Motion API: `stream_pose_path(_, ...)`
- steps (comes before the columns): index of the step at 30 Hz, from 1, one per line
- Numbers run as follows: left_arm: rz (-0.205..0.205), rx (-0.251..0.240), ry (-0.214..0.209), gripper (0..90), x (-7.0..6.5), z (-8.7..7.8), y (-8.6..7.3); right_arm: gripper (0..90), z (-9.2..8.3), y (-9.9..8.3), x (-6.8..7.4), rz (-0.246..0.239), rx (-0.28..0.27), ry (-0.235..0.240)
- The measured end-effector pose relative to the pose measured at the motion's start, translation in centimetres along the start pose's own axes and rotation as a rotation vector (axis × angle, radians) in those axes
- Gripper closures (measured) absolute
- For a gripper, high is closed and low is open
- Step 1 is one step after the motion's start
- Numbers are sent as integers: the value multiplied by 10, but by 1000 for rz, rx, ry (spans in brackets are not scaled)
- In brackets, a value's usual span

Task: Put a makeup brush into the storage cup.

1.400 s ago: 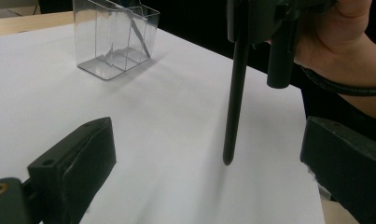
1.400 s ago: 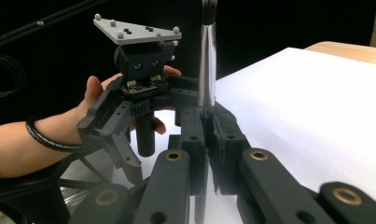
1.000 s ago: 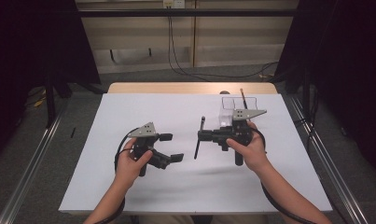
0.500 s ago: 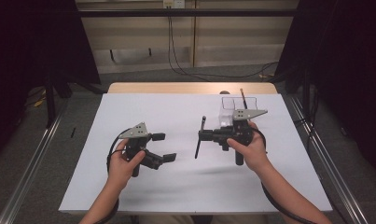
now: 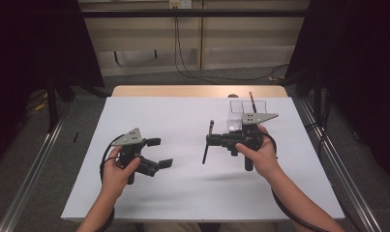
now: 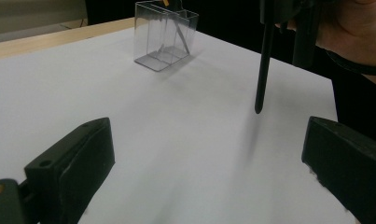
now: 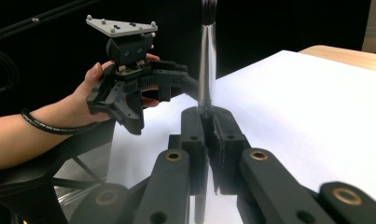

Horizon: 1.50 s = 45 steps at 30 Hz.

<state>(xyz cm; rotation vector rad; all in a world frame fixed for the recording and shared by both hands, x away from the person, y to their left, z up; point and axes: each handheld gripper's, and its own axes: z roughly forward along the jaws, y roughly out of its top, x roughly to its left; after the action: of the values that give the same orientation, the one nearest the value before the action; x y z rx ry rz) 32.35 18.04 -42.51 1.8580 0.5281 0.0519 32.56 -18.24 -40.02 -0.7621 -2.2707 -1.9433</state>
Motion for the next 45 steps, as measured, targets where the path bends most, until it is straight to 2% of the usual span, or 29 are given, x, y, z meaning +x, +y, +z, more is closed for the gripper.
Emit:
stream_pose_path(22, 17, 12, 84, 22, 7, -36, -10, 851, 2, 0, 2, -17, 5, 4)
stream_pose_path(31, 3, 11, 115, 22, 9, -51, -18, 851, 1, 0, 1, -18, 7, 2)
stream_pose_path(38, -12, -13, 135, 22, 11, -61, -23, 851, 1, -1, 1, -19, 6, 2)
stream_pose_path(45, -8, -3, 151, 22, 11, -66, -27, 852, 0, 0, 1, -23, 2, 3)
